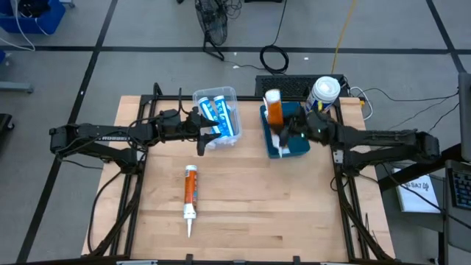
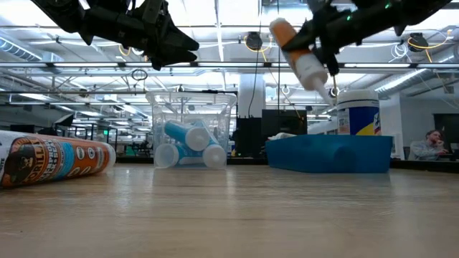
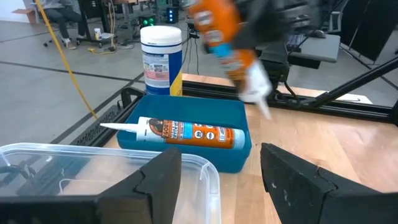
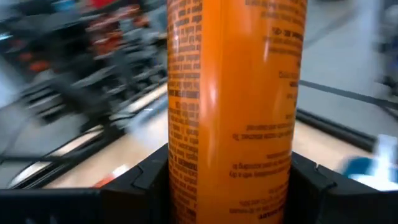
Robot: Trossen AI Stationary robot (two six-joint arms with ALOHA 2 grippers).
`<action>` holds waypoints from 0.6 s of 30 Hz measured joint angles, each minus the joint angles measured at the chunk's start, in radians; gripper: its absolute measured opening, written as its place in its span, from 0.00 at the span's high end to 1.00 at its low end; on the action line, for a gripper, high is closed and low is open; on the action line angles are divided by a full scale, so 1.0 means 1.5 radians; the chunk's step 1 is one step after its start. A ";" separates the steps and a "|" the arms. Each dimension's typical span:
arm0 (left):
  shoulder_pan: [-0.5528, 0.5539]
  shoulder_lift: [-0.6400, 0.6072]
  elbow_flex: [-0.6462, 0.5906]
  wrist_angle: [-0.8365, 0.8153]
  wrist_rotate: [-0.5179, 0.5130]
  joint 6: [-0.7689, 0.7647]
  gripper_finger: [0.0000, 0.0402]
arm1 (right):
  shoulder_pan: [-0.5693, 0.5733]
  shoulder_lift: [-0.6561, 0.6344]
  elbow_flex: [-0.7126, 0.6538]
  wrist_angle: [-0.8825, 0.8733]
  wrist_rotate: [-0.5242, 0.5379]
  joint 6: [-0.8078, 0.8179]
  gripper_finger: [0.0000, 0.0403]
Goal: Pick & place silicon tubes, Sealant and Lysol wipes
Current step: Put the right orange sealant into the blue bin
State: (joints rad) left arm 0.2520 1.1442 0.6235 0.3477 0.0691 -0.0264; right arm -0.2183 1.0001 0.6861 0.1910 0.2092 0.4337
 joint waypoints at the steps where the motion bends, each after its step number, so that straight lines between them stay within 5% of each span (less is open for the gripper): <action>1: 0.000 0.000 0.000 0.000 0.000 0.000 0.46 | -0.025 0.004 0.000 -0.006 0.000 0.007 0.51; 10: 0.000 0.000 0.000 0.000 0.000 0.000 0.46 | -0.257 0.045 0.024 -0.147 -0.083 0.030 0.51; 18: 0.000 0.000 0.000 0.000 0.000 0.000 0.46 | -0.296 0.139 0.025 -0.207 -0.106 0.009 0.50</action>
State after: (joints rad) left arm 0.2520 1.1442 0.6236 0.3480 0.0688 -0.0262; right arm -0.6617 1.2084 0.7238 -0.1188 0.0508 0.4475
